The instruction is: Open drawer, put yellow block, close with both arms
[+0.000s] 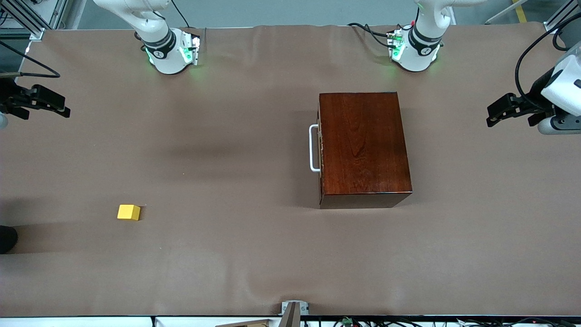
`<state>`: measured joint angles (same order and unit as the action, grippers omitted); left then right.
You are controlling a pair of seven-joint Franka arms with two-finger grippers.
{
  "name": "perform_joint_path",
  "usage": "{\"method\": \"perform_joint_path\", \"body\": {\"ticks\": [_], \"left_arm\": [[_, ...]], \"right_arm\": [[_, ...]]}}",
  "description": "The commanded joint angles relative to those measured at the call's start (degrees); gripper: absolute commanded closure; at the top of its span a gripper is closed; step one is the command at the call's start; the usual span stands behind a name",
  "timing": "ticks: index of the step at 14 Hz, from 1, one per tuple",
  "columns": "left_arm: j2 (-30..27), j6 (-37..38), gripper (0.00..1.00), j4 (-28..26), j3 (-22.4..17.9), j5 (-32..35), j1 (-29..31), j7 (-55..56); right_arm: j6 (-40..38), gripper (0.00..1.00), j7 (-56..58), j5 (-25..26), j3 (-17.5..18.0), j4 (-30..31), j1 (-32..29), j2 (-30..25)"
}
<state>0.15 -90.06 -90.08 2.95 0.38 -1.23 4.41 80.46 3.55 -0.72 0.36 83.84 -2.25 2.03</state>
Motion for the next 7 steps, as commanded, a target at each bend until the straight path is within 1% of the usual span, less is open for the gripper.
{"method": "perform_joint_path", "body": {"ticks": [1,7], "left_arm": [[0.2,-0.4,0.00,0.5,-0.3,0.1,-0.3,-0.1],[1.0,-0.6,0.00,1.0,0.0,1.1,-0.9,-0.2]], "right_arm": [[0.0,0.00,0.0,0.5,0.5,0.8,-0.4,-1.0],[0.0,0.00,0.0,0.6,0.6,0.8,-0.3,-1.0]]}}
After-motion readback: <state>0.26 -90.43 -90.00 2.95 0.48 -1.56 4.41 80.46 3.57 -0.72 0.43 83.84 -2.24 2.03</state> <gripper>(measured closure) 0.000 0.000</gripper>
